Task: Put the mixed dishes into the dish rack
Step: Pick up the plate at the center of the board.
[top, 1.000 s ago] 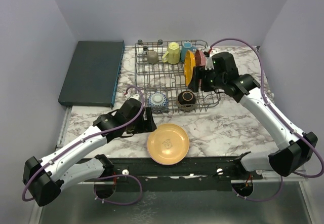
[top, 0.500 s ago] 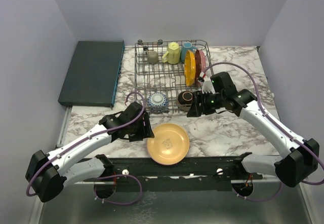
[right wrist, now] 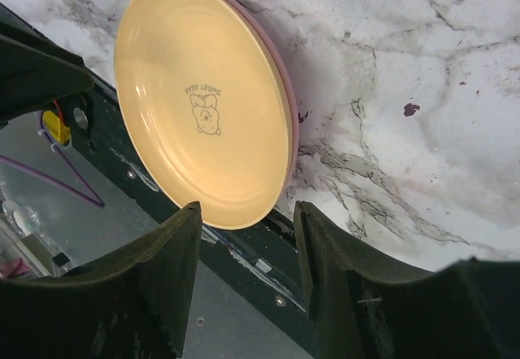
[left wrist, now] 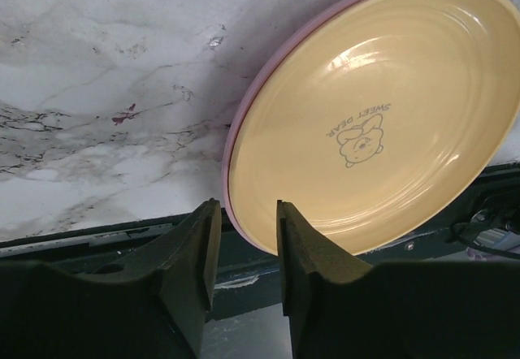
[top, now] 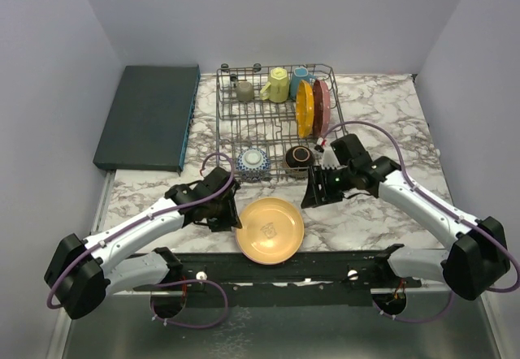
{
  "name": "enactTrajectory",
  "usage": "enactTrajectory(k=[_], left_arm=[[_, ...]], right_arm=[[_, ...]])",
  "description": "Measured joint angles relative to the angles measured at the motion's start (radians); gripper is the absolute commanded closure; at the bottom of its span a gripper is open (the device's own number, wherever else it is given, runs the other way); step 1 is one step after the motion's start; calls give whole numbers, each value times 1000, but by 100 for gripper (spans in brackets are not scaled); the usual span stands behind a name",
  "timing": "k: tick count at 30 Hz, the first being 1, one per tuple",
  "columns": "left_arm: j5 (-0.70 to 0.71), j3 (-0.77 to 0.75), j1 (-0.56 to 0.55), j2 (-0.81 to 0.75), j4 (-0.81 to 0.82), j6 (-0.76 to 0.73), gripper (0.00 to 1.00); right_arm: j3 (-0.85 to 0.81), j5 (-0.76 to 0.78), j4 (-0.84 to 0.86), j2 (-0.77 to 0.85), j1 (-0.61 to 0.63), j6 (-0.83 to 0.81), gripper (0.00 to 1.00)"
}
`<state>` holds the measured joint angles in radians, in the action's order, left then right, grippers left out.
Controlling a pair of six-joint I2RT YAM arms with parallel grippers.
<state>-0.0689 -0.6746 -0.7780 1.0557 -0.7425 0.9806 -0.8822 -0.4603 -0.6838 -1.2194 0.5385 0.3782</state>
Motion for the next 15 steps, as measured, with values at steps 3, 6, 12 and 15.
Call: enactTrajectory(k=[3, 6, 12, 15], left_arm=[[-6, 1, 0, 6, 1, 4, 70], [-12, 7, 0, 9, 6, 7, 76], [-21, 28, 0, 18, 25, 10, 84], [-26, 39, 0, 24, 40, 10, 88]], right_arm=[[17, 5, 15, -13, 19, 19, 47], [21, 35, 32, -38, 51, 42, 48], [21, 98, 69, -103, 119, 84, 49], [21, 132, 83, -135, 151, 104, 52]])
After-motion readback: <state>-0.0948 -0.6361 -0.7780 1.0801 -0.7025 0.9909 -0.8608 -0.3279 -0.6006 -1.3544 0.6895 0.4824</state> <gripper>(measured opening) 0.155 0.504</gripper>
